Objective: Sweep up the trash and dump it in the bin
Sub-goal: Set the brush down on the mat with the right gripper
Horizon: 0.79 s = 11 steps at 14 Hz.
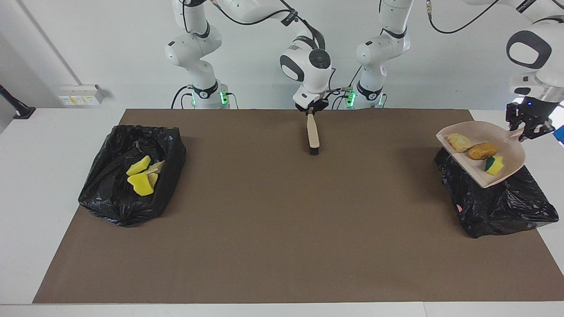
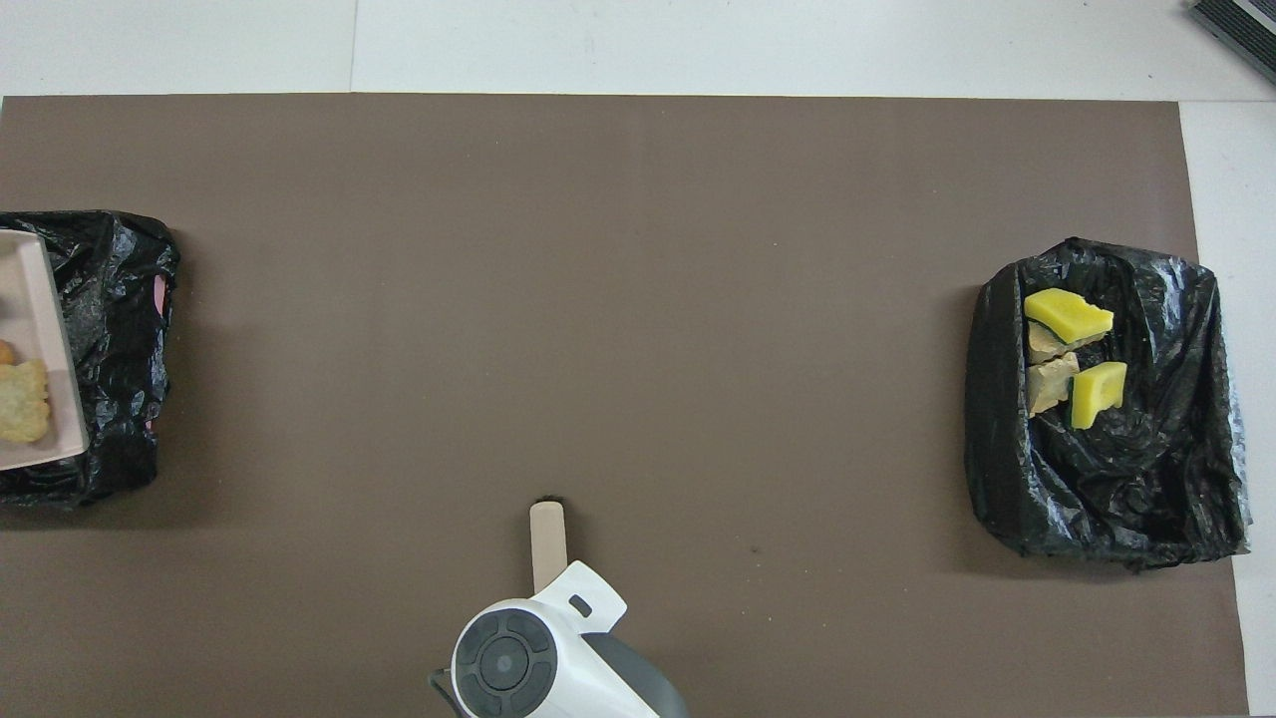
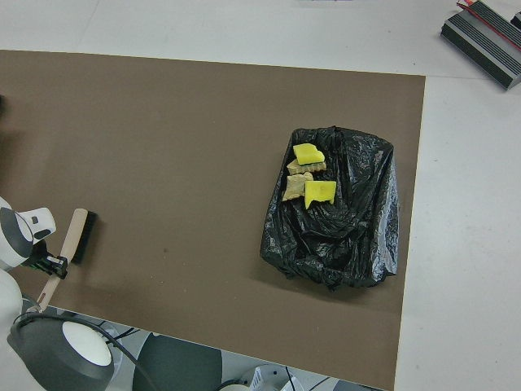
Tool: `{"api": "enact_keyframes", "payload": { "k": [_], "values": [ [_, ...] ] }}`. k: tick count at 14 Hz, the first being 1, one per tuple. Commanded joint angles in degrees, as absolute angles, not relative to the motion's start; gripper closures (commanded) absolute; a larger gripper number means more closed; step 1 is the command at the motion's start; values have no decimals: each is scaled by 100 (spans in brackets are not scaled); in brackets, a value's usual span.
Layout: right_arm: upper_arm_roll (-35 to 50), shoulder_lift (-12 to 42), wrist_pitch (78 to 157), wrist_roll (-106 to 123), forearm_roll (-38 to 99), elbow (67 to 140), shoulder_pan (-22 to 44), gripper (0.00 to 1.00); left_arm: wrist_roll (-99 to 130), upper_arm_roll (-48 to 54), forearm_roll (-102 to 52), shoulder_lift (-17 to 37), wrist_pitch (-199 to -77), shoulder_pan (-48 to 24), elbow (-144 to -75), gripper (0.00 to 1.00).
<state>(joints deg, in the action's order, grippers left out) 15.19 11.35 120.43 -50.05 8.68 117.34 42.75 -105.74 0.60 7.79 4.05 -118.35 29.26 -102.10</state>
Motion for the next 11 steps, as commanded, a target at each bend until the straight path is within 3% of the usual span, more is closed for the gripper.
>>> {"api": "enact_keyframes", "payload": {
  "k": [1, 5, 11],
  "values": [
    [1529, 1178, 11209, -5194, 615, 11094, 4166, 0, -11413, 141, 799, 1167, -12014, 3172, -9396, 100],
    [1538, 1047, 10294, -5081, 659, 10381, 3719, 0, -11287, 132, 2579, 1493, -12682, 3033, -9431, 100],
    [1494, 422, 8879, -3518, 607, 9757, 2805, 0, -10434, 123, 4489, 1494, -12289, 2488, -9466, 100]
  ]
}}
